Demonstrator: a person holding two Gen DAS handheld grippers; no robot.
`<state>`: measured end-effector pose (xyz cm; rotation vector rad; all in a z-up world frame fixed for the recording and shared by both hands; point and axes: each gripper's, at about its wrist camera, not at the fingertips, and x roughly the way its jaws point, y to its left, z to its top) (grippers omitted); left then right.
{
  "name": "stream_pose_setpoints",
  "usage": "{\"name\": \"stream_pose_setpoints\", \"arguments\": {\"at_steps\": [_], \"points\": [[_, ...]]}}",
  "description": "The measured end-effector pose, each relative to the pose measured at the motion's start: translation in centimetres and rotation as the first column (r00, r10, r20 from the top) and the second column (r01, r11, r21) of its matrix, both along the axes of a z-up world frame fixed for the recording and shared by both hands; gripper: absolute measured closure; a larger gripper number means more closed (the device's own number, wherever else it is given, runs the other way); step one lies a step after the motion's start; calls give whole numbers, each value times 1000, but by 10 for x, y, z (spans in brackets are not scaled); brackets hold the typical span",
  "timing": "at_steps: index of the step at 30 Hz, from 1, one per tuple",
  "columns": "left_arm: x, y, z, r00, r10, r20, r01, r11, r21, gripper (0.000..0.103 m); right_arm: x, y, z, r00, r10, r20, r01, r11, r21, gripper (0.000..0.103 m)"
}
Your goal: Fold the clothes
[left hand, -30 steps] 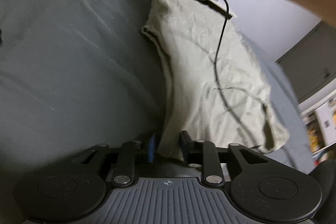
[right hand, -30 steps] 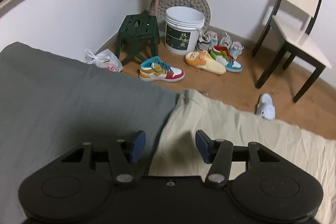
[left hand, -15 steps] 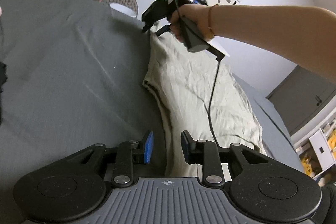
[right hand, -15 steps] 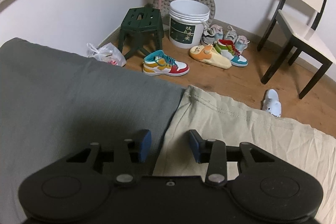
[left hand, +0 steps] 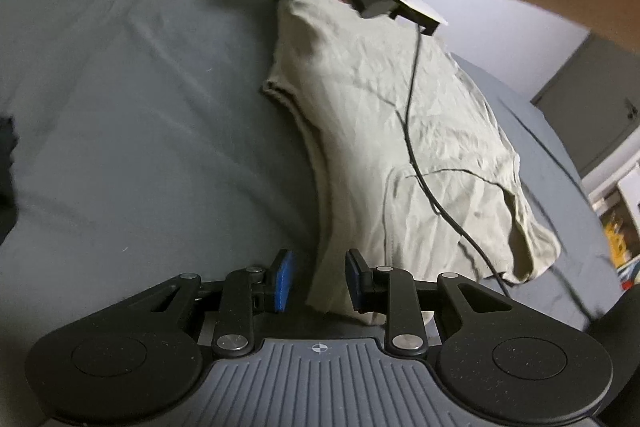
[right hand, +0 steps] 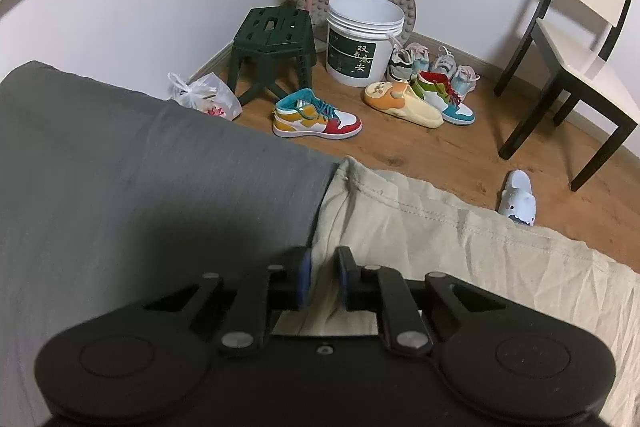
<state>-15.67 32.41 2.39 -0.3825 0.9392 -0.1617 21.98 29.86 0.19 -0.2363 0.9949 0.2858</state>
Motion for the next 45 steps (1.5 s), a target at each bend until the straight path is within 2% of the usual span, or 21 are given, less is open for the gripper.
{"name": "stream_pose_setpoints", "arguments": {"at_steps": [3, 5, 6, 7, 13, 17, 20, 22, 23, 25, 28, 31, 33, 35, 37, 40, 45], "points": [[-2, 20, -7, 998, 32, -62, -39, 992, -117, 74, -1, 0, 0, 1000, -7, -2, 7, 1000, 3, 88], [-3, 29, -16, 993, 54, -109, -74, 978, -197, 57, -1, 0, 0, 1000, -5, -4, 5, 1000, 1, 88], [-8, 31, -20, 992, 63, -111, -88, 969, -231, 39, -1, -1, 0, 1000, -4, -4, 4, 1000, 2, 88], [-10, 32, -22, 991, 73, -111, -100, 960, -263, 31, -2, -1, 0, 1000, -2, -5, 2, 1000, 2, 88], [-11, 26, -37, 992, 53, -111, -92, 918, -386, 30, -1, -2, -1, 1000, 10, -5, -10, 1000, 0, 88], [-14, 18, -46, 990, 69, -125, -116, 902, -415, 31, 0, -4, -1, 1000, 11, -8, -11, 1000, 7, 88], [-17, 14, -42, 990, 87, -112, -124, 913, -388, 47, 1, -6, 0, 1000, 13, -15, -13, 1000, 16, 88], [-17, 14, -44, 987, 109, -117, -146, 912, -384, 63, 1, -7, 1, 1000, 16, -19, -16, 1000, 23, 88], [-17, 14, -46, 986, 119, -120, -157, 911, -381, 66, 2, -8, 1, 1000, 16, -20, -16, 1000, 26, 88], [-16, 14, -51, 983, 126, -134, -170, 903, -395, 81, 2, -9, 2, 1000, 12, -23, -11, 999, 32, 90], [-15, 15, -55, 982, 136, -129, -178, 890, -419, 90, 2, -10, 4, 1000, 11, -25, -10, 999, 32, 94], [-16, 11, -49, 990, 125, -68, -142, 896, -422, 92, 1, -14, 11, 1000, 9, -23, -8, 999, 40, 97], [-16, 6, -38, 995, 96, 11, -83, 906, -416, 92, 1, -18, 15, 1000, 8, -21, -7, 999, 47, 97], [-17, -4, -22, 993, 50, 104, -11, 936, -353, 92, 1, -25, 23, 1000, 0, -18, 1, 998, 55, 97], [-18, -15, -11, 985, 8, 173, 44, 955, -293, 92, 0, -36, 32, 1000, -7, -13, 8, 998, 61, 97], [-17, -28, -4, 974, -34, 224, 101, 950, -295, 92, -2, -58, 48, 1000, -28, -1, 28, 996, 82, 97], [-13, -67, 13, 940, -157, 302, 225, 952, -207, 92, -7, -112, 71, 997, -80, 16, 77, 990, 114, 97]]}}
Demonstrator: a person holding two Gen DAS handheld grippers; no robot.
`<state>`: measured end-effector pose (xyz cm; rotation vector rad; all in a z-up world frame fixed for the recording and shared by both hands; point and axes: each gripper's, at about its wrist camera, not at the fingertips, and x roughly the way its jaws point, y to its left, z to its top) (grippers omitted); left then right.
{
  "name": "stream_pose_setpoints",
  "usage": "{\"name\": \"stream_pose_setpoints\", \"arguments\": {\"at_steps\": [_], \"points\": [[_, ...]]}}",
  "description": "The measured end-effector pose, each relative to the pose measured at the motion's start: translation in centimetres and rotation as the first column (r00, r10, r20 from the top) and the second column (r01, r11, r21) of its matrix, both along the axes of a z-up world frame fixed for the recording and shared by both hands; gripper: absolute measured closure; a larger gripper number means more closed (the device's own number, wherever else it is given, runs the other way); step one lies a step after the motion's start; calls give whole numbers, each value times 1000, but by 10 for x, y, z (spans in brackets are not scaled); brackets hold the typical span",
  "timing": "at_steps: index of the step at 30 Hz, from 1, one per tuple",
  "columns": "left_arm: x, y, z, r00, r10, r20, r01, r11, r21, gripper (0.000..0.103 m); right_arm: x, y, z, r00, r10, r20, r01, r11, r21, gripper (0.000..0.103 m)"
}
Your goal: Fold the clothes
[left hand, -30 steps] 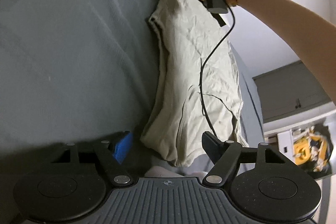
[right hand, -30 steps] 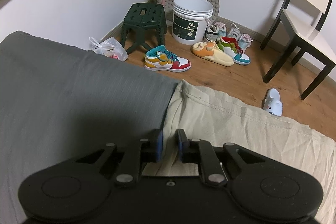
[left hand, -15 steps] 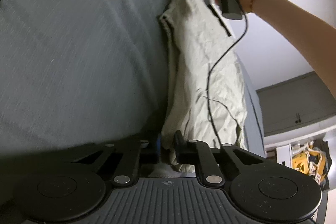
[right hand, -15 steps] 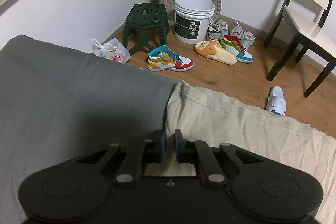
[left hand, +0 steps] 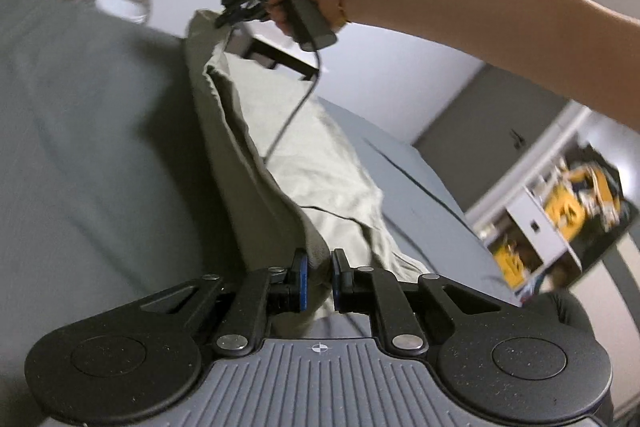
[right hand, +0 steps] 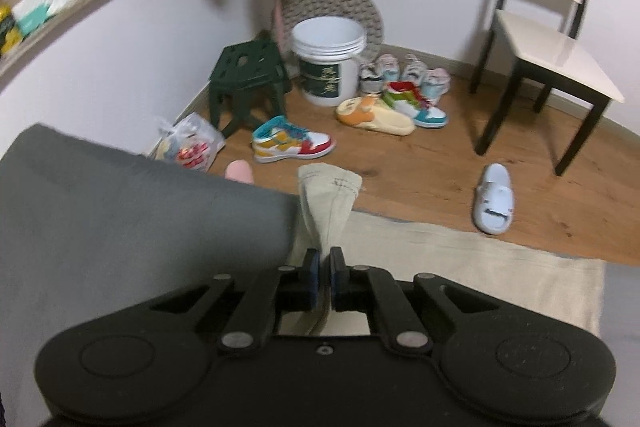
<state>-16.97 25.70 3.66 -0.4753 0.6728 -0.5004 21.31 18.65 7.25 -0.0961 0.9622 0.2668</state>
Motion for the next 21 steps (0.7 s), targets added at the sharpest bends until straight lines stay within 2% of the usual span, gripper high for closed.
{"name": "stream_pose_setpoints", "arguments": {"at_steps": [6, 12, 14, 15, 18, 20, 21], "points": [[12, -53, 13, 994, -109, 7, 109, 994, -10, 96, -5, -79, 6, 997, -74, -1, 74, 996, 42, 97], [20, -115, 15, 986, -165, -8, 165, 984, 62, 96, -6, -139, -11, 992, -127, -27, 128, 989, 76, 97], [20, -126, 14, 989, -146, -8, 146, 984, 101, 95, -7, -154, -20, 989, -140, -42, 144, 984, 102, 97], [18, -129, 15, 992, -128, -8, 128, 981, 145, 95, -8, -160, -25, 989, -141, -46, 146, 983, 114, 97], [5, -138, 20, 999, -35, -29, 42, 954, 298, 94, -11, -173, -42, 988, -145, -60, 153, 975, 162, 96], [-4, -135, 21, 998, 32, -45, -14, 935, 353, 91, -12, -179, -52, 985, -162, -68, 172, 964, 201, 94], [-8, -134, 20, 997, 60, -42, -40, 928, 369, 85, -13, -183, -56, 982, -174, -72, 185, 958, 218, 89]]}}
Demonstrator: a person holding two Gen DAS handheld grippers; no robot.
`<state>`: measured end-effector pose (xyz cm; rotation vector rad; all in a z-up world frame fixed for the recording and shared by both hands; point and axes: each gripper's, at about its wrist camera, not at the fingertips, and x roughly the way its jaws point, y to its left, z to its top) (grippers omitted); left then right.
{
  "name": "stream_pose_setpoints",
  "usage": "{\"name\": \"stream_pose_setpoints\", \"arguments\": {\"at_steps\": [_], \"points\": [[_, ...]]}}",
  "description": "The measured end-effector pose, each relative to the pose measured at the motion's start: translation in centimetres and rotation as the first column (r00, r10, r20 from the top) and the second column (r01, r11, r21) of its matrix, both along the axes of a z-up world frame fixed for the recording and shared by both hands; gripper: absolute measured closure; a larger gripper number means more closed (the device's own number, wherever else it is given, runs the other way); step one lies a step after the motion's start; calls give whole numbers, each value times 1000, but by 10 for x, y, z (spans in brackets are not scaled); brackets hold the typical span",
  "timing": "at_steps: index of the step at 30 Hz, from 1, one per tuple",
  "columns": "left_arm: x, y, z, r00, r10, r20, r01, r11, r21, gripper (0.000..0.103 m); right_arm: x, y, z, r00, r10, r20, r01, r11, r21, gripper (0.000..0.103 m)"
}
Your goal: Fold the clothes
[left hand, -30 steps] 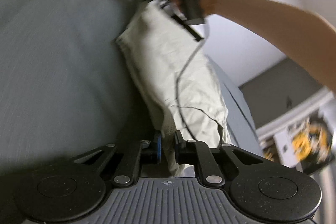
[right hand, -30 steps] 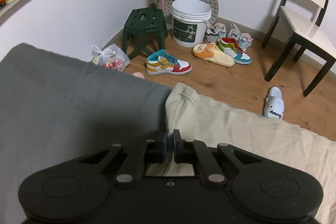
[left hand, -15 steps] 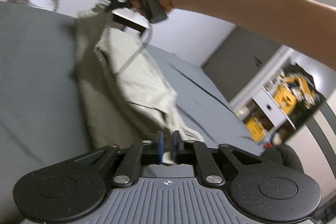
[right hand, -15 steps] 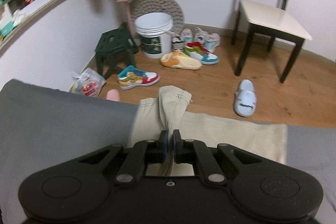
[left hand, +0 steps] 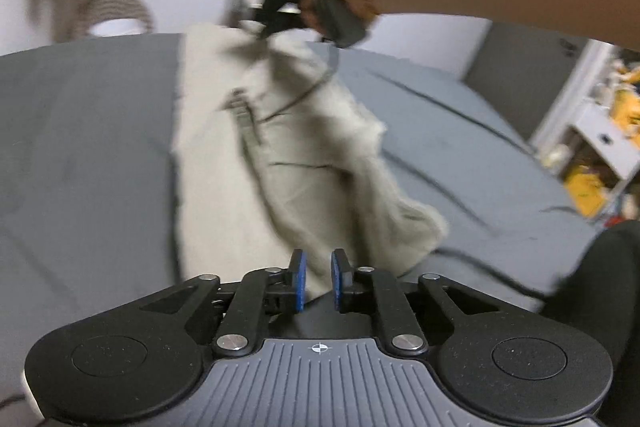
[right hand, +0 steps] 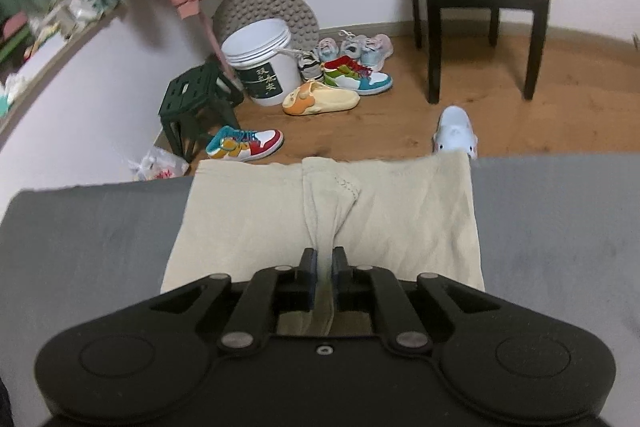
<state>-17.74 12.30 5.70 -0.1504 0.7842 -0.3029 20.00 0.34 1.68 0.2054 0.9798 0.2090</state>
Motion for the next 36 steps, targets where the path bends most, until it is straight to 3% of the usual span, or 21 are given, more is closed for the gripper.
{"name": "stream_pose_setpoints", "arguments": {"at_steps": [2, 3, 4, 6, 13, 18, 22, 25, 26, 29, 32, 34, 36], "points": [[-6, 0, -1, 999, 32, 0, -32, 998, 50, 53, -2, -7, -4, 1000, -19, -3, 19, 999, 33, 84], [-9, -2, -2, 999, 41, 8, -42, 996, 82, 25, -3, -10, -4, 1000, -20, -3, 21, 999, 45, 81], [-13, -4, -2, 998, 42, 36, -46, 993, 109, 17, -5, -13, -4, 1000, -22, -4, 22, 998, 57, 73], [-19, -11, -1, 997, 29, 66, -40, 985, 165, 17, -12, -21, 7, 999, -20, 25, 19, 998, 55, 62], [-3, -37, -6, 997, -46, 67, 23, 954, 299, 17, -60, -70, 65, 991, -2, 136, -8, 997, 77, 59], [-21, -35, 14, 988, -80, 136, 45, 968, 246, 17, -117, -124, 123, 974, -11, 227, -21, 990, 138, 49], [-27, -40, 15, 987, -101, 124, 67, 964, 257, 17, -156, -165, 165, 968, -44, 248, 3, 987, 161, 48], [-29, -44, 15, 984, -118, 135, 83, 967, 240, 17, -182, -191, 189, 965, -45, 259, 11, 991, 132, 46], [-28, -48, 13, 983, -128, 133, 89, 959, 270, 17, -190, -200, 194, 965, -44, 257, 16, 994, 109, 46], [-27, -61, 7, 979, -159, 125, 105, 928, 358, 17, -202, -220, 195, 974, -62, 219, 61, 998, 12, 42], [-23, -75, 2, 977, -175, 122, 108, 898, 427, 17, -197, -219, 166, 989, -52, 136, 64, 994, -87, 42], [-19, -81, -1, 980, -163, 115, 94, 886, 454, 18, -194, -212, 137, 996, -32, 88, 40, 995, -86, 42], [-16, -84, -1, 979, -160, 123, 83, 876, 476, 18, -188, -199, 106, 998, 0, 63, 1, 1000, -12, 43]]}}
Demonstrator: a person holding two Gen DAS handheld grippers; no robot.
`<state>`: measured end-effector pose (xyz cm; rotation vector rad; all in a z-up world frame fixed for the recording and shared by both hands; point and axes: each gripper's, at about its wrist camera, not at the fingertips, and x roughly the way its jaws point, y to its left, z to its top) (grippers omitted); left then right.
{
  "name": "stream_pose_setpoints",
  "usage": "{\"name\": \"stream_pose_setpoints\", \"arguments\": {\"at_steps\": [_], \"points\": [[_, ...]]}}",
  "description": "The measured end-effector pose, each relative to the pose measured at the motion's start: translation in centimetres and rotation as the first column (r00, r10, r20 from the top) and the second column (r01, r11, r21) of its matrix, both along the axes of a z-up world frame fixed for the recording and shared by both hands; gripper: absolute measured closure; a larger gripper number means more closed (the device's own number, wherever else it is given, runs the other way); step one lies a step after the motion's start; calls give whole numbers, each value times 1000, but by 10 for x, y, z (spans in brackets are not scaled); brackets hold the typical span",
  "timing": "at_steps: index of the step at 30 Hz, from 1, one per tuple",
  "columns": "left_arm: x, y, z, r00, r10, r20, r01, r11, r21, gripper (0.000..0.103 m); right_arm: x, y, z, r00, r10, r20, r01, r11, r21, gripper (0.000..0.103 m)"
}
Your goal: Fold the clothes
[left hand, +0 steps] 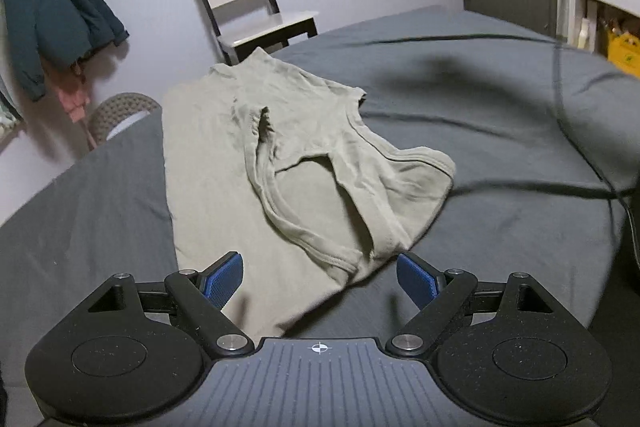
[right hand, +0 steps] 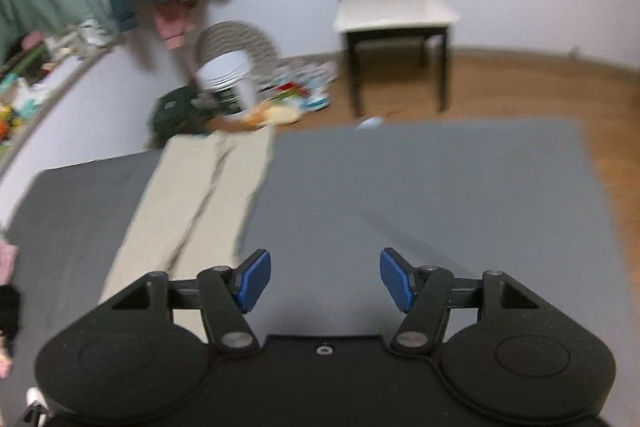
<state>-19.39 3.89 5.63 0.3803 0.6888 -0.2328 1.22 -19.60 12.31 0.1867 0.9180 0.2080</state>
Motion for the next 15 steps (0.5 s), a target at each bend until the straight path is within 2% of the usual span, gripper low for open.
{"name": "stream_pose_setpoints", "arguments": {"at_steps": [2, 4, 8, 12, 15], "points": [[0, -1, 0, 1000, 5, 10, -5, 1000, 23, 19, 7, 17, -27, 999, 42, -3, -41, 995, 93, 44], [-1, -1, -2, 1000, 0, 20, -1, 999, 45, 30, 16, 34, -54, 997, 76, 4, -75, 980, 182, 46], [2, -2, -8, 1000, -10, 11, 9, 997, 70, 40, 50, 61, -94, 995, 97, 33, -103, 934, 343, 48], [6, 0, -11, 1000, -16, -6, 16, 999, 45, 42, 95, 87, -117, 996, 84, 33, -90, 905, 415, 54], [11, 1, -13, 999, -28, -20, 28, 999, 27, 47, 126, 96, -130, 998, 61, 16, -62, 900, 432, 58]]}}
